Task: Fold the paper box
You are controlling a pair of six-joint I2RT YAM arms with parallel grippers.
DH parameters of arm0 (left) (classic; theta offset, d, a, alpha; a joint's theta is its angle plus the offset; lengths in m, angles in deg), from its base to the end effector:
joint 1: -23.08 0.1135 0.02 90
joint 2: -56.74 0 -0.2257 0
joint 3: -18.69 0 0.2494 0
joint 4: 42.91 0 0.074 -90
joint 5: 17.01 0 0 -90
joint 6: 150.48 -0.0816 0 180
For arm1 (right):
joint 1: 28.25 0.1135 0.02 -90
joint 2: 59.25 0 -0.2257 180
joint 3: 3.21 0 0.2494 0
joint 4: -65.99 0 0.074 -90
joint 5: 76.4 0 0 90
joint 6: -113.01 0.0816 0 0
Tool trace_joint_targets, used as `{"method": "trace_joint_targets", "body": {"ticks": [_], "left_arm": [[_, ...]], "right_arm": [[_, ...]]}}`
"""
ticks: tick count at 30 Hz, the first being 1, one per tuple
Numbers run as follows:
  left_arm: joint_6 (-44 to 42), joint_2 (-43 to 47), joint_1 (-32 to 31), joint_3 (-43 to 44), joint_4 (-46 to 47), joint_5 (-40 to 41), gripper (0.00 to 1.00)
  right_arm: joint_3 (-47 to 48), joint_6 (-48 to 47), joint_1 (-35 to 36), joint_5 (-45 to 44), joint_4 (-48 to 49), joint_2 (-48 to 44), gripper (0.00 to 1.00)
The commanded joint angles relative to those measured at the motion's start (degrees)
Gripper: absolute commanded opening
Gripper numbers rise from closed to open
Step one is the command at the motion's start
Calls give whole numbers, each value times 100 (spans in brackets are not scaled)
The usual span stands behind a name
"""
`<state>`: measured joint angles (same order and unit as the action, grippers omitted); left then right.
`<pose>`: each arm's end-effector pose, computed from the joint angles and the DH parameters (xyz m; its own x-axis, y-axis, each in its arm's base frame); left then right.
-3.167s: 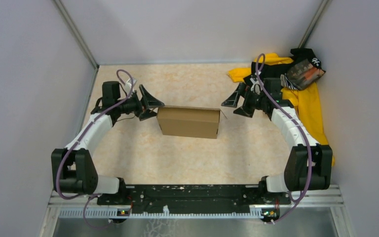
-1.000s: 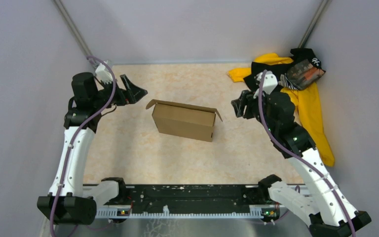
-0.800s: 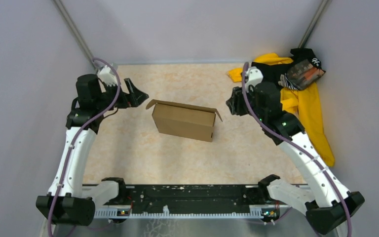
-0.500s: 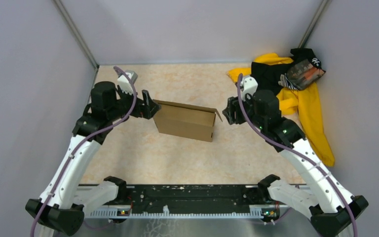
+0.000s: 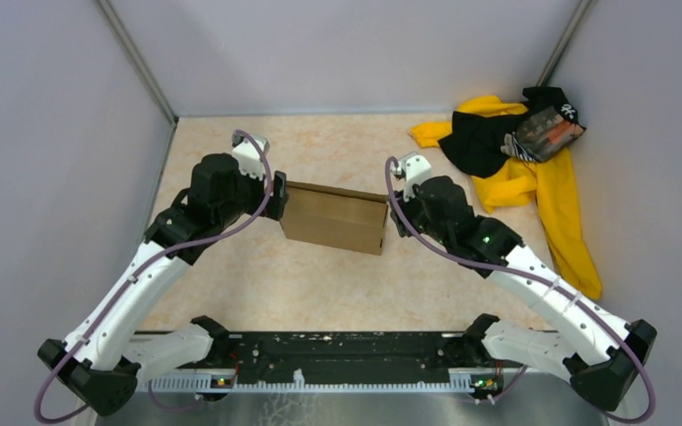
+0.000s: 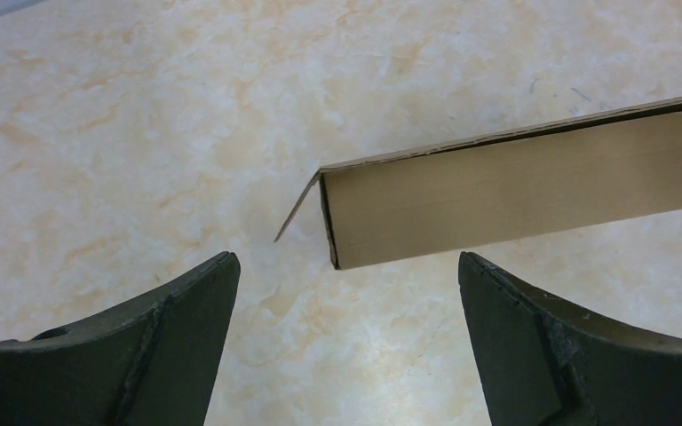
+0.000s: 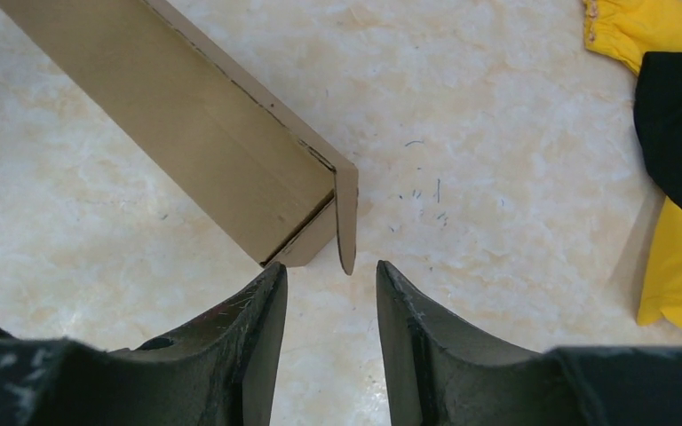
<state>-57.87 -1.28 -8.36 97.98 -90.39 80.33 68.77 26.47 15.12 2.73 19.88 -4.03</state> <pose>0.2374 -0.1329 0.3270 -0.3955 0.1889 -0.8988 0.4019 0.9155 0.0155 0.2028 0.1704 0.2952 -0.3891 -0.2861 -0.8756 -0.5324 0.8456 -0.0397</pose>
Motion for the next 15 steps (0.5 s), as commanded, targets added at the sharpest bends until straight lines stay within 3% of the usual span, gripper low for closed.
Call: {"method": "trace_joint_targets", "body": {"ticks": [1, 6, 15], "left_arm": [[-411, -77, -206, 268, -180, 1012, 99], [-541, 1, -231, 253, -101, 1167, 99], [-651, 25, -223, 132, 99, 691, 99]], "right_arm": [[17, -56, 37, -466, 405, 141, 41], [11, -64, 37, -531, 527, 272, 37], [12, -66, 41, -521, 603, 372, 32]]}}
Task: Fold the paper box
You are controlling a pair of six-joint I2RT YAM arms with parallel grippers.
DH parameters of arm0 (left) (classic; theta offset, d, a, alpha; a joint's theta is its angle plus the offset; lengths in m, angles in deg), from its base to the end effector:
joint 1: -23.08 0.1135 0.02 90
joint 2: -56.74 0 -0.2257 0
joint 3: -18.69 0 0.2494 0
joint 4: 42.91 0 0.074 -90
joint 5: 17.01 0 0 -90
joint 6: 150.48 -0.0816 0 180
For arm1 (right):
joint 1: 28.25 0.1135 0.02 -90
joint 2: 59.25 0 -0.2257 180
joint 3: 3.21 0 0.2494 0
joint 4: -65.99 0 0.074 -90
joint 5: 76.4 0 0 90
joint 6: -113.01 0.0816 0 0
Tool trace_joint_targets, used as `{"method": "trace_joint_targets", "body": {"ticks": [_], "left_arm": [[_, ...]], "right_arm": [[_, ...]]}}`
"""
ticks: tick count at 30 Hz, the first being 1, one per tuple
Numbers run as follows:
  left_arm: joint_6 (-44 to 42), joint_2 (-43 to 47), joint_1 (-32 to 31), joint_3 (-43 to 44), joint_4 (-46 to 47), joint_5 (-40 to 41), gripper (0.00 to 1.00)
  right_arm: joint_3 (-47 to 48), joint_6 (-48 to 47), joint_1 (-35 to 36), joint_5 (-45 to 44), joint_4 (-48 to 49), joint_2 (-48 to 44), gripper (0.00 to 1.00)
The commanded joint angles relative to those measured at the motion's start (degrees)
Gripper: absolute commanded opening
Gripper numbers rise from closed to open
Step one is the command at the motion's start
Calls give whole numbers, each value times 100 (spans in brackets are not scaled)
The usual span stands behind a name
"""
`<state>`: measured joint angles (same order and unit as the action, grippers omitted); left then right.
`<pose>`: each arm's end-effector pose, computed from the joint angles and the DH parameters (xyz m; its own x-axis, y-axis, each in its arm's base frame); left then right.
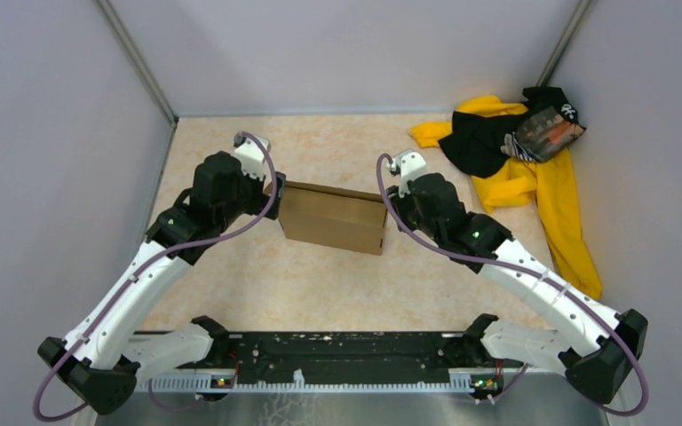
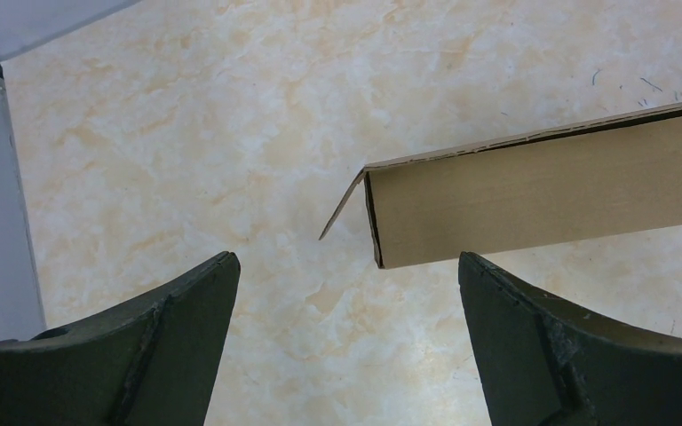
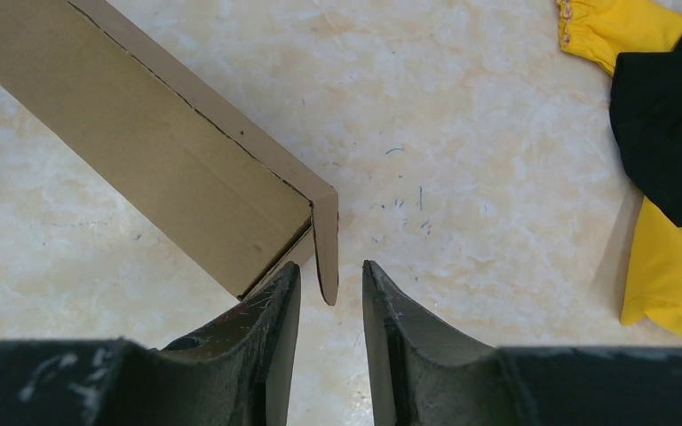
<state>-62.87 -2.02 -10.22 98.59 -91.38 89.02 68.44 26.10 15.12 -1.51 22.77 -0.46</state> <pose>0.2389 -0.1299 0.3264 -0.3699 0.2910 -0.8823 0.3384 0.9267 0.1637 0.2167 0.1755 0.2848 -0.3938 -0.3004 -0.8687 -0.4789 0.8737 -0.0850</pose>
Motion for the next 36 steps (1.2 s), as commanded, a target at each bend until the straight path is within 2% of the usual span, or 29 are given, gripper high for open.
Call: {"method": "trace_joint_targets", "body": {"ticks": [1, 11, 15, 21, 25, 30, 36], "left_arm": [[-160, 98, -40, 53, 202, -191, 99], [-411, -19, 25, 24, 150, 203, 99], [-387, -119, 275, -40, 273, 19, 98], [-288, -200, 504, -218, 435, -556, 84], [-297, -251, 565, -260, 483, -674, 79], [-288, -328, 623, -261, 510, -796, 77], [-239, -439, 696, -254, 521, -1001, 68]], "right_arm": [[45, -27, 39, -97, 310, 25, 32], [79, -2, 39, -33, 323, 99, 32], [81, 7, 33, -20, 333, 131, 31], [85, -1, 34, 8, 335, 166, 29], [91, -2, 34, 19, 345, 209, 28], [89, -4, 35, 55, 387, 270, 26], [145, -7, 37, 88, 412, 362, 23]]}}
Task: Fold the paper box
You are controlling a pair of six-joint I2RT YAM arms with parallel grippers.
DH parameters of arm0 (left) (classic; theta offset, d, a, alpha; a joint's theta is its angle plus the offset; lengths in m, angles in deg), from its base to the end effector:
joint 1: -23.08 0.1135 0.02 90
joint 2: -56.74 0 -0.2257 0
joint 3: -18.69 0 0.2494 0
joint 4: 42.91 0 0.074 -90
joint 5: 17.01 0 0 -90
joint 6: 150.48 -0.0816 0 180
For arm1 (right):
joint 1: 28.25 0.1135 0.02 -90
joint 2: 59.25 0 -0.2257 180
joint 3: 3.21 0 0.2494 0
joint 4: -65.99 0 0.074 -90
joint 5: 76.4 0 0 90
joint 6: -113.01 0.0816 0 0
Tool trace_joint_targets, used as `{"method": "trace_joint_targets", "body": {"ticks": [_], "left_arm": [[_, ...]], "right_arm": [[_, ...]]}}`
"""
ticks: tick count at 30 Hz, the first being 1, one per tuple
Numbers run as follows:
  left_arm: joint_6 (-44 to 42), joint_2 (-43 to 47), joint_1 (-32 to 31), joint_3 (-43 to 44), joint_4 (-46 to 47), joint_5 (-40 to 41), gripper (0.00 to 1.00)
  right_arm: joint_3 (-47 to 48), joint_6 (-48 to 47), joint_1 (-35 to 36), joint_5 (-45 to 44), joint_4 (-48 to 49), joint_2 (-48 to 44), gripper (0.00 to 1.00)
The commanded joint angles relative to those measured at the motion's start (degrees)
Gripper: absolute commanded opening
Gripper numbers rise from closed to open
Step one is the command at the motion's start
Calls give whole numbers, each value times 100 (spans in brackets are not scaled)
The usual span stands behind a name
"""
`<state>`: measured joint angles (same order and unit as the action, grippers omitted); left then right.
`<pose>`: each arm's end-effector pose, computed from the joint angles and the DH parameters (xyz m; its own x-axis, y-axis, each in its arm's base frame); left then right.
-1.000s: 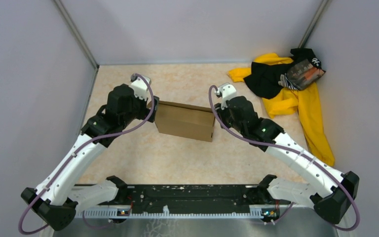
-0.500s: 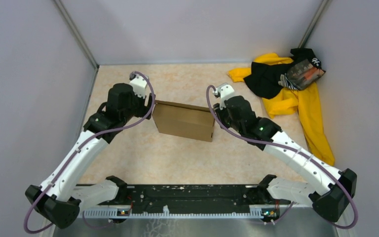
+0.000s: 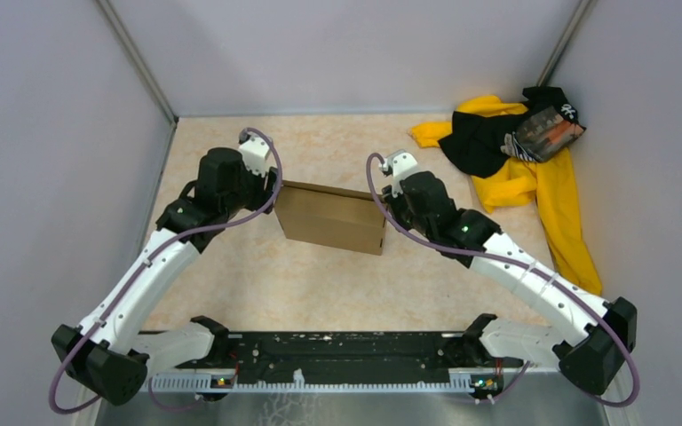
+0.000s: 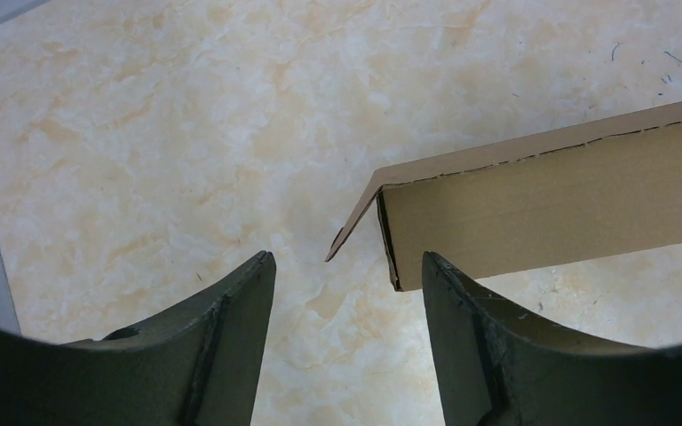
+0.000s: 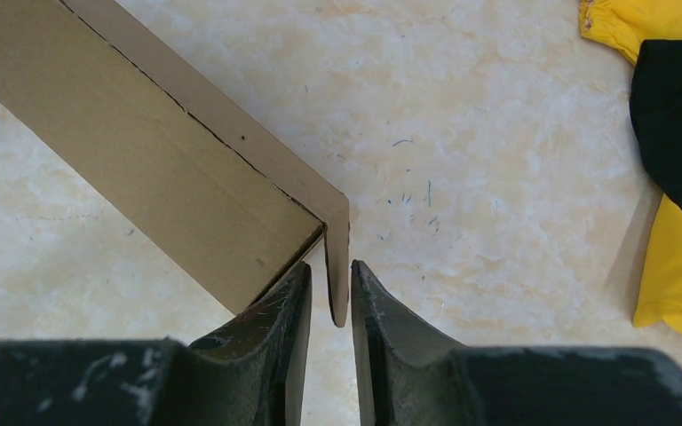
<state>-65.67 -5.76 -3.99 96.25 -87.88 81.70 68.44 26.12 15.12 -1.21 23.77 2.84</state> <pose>0.2645 -0.1213 0.3014 -0.4121 0.3110 -0.8564 0.3717 0.9155 0.1536 0.2244 0.1833 0.2719 -0.4192 -0.3239 -0.8481 -0.4854 0.8694 -0.0921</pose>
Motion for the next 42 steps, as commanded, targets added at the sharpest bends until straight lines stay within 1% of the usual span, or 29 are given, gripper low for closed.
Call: {"method": "trace_joint_targets", "body": {"ticks": [1, 22, 24, 27, 29, 38, 42], "left_arm": [[52, -79, 85, -18, 175, -301, 67], [124, -56, 176, -27, 146, -531, 68], [132, -52, 184, -27, 152, -550, 68], [132, -58, 185, -27, 145, -578, 68], [130, -61, 187, -31, 143, -588, 68], [139, -68, 194, -37, 143, -630, 68], [141, -82, 200, -28, 143, -642, 68]], "right_arm": [[158, -17, 37, 57, 314, 52, 23], [329, -39, 35, -89, 365, 229, 13], [346, -47, 31, -115, 368, 236, 15], [345, -40, 38, -166, 360, 215, 24], [344, -34, 38, -184, 360, 179, 26], [325, -30, 39, -359, 432, -66, 26], [324, -30, 37, -395, 467, -117, 24]]}}
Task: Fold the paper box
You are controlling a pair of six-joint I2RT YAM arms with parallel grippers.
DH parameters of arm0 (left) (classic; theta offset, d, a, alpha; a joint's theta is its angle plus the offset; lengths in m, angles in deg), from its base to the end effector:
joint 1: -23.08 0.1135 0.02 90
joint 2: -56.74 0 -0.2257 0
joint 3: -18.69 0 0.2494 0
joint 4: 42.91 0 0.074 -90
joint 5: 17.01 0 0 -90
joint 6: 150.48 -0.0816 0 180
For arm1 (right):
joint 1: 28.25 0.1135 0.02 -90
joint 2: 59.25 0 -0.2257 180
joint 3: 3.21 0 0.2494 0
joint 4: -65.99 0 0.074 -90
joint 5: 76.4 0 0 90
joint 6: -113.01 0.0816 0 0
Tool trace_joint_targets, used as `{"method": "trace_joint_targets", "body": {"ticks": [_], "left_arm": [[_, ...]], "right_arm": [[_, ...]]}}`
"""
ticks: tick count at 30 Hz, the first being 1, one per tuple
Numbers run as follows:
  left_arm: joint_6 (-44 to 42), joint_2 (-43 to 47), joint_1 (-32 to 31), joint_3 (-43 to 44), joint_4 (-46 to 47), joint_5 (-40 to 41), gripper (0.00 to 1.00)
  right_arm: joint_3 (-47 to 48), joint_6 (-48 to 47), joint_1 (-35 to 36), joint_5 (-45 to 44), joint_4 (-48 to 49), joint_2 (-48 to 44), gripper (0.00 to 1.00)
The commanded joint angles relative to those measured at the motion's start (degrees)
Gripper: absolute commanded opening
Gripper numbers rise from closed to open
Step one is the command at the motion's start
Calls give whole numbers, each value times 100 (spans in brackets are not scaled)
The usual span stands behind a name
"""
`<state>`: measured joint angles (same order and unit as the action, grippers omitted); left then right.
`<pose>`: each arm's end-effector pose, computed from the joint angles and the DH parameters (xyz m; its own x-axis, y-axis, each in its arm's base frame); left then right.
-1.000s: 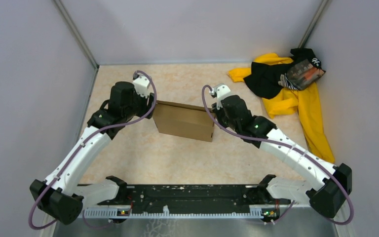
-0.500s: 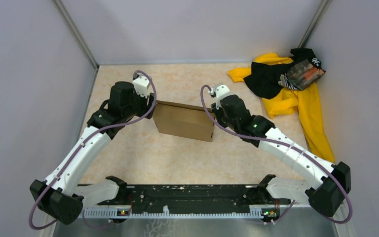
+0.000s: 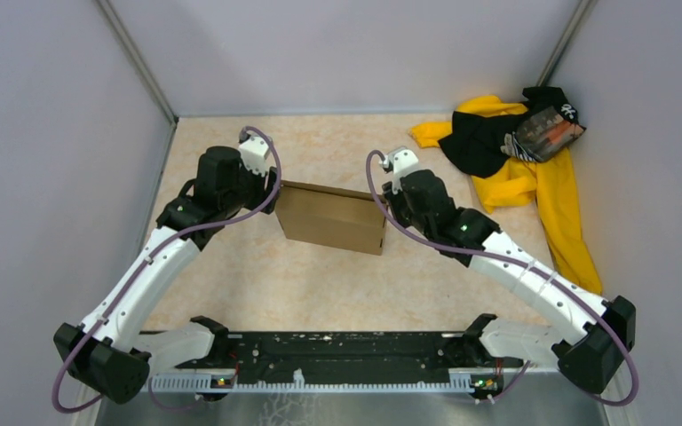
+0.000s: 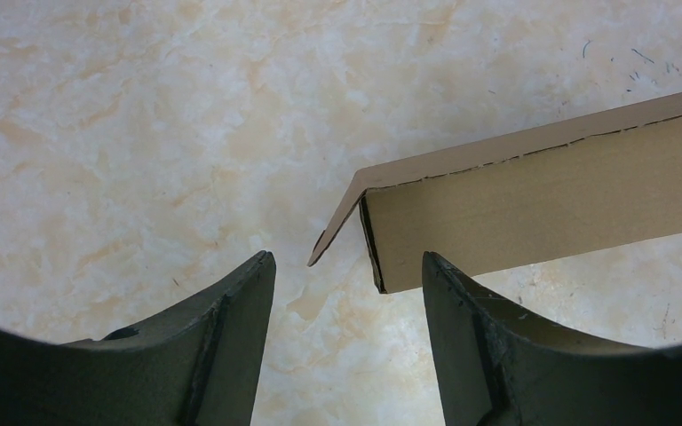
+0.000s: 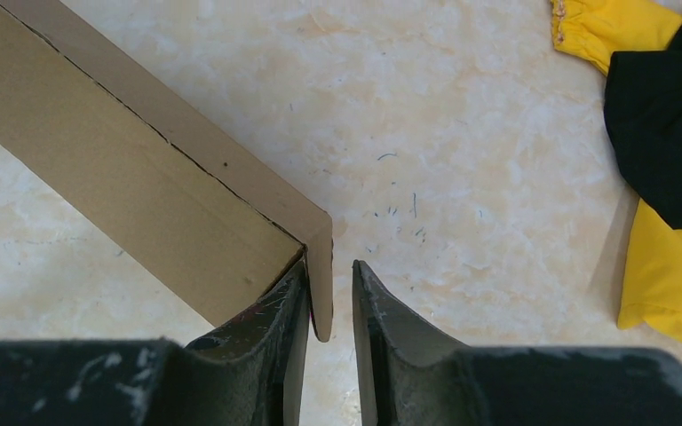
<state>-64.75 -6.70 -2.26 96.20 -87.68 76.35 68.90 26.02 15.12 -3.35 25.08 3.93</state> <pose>0.2684 -0.1218 0.2966 -0.4317 0.2867 -0.8552 0.4150 0.9050 0.0939 0.2297 0.1843 0.2731 -0.4095 -0.3178 -0.8552 -0.4562 0.8831 -0.1097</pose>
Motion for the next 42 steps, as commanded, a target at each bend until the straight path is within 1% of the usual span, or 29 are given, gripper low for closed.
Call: {"method": "trace_joint_targets", "body": {"ticks": [1, 8, 15, 18, 23, 26, 29, 34, 42], "left_arm": [[49, 8, 21, -28, 123, -115, 68], [47, -6, 29, -36, 131, -133, 68], [58, -41, 29, -14, 121, -160, 67], [66, -41, 31, -18, 123, -160, 66], [72, -27, 29, -27, 123, -104, 72], [67, -2, 36, -22, 123, -60, 72], [68, 8, 51, -22, 130, -46, 69], [93, 7, 82, -39, 140, -13, 61], [105, 0, 91, -67, 167, -19, 59]], "right_arm": [[281, -18, 33, -185, 332, -222, 23], [254, -30, 39, -181, 360, -202, 21], [246, -37, 36, -174, 369, -133, 13], [262, -50, 39, -190, 369, -93, 12], [272, -65, 31, -204, 385, -19, 10], [288, -64, 38, -212, 403, 25, 10], [321, -81, 37, -212, 420, 69, 9], [368, -107, 37, -219, 412, 116, 9], [431, -256, 28, -280, 468, 209, 8]]}}
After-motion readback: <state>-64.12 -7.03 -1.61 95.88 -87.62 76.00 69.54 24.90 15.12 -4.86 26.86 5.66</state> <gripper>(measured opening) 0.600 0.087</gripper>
